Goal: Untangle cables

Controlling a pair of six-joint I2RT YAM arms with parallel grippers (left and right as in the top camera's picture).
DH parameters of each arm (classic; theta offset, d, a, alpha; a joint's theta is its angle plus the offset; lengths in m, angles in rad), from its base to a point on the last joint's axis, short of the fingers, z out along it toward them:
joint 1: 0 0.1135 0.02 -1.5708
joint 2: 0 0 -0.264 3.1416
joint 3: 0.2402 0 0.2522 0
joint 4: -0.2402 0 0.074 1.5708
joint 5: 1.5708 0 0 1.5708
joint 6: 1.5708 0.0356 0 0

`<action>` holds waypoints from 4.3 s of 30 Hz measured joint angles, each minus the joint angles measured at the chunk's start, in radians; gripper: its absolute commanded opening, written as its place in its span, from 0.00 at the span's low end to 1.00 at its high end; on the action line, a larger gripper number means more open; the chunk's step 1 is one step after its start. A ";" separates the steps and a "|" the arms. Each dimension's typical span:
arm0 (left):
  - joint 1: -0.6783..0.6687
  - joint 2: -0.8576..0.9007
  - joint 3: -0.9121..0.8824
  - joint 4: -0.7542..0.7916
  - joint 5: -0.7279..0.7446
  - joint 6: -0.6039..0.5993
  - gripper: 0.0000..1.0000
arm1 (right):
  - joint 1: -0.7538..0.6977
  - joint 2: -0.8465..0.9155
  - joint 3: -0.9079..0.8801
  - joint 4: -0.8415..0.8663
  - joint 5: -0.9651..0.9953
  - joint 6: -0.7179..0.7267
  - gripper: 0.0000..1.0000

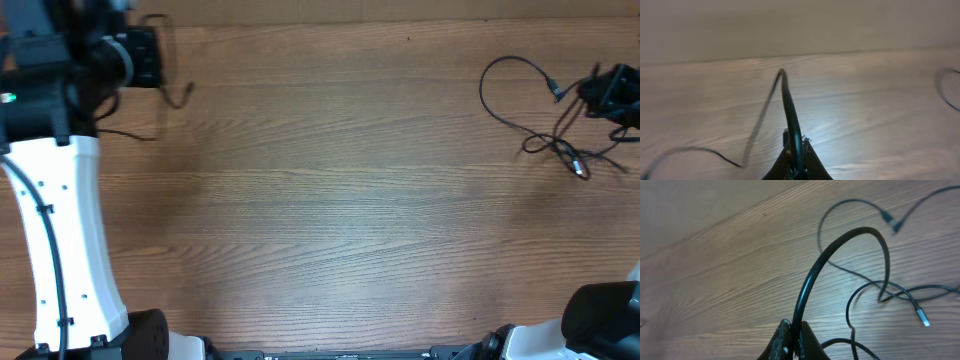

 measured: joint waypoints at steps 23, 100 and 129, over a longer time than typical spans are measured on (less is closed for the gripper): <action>-0.503 0.060 0.000 -0.026 0.029 0.087 0.04 | -0.500 -0.135 0.238 -0.154 0.493 0.356 0.04; -0.621 0.183 0.000 0.426 0.791 -0.010 0.04 | 0.094 0.226 -0.332 0.360 -1.028 -0.456 0.92; -0.444 0.213 0.000 0.227 0.815 -0.005 0.04 | 0.468 0.168 -0.327 0.623 -1.049 -0.395 0.94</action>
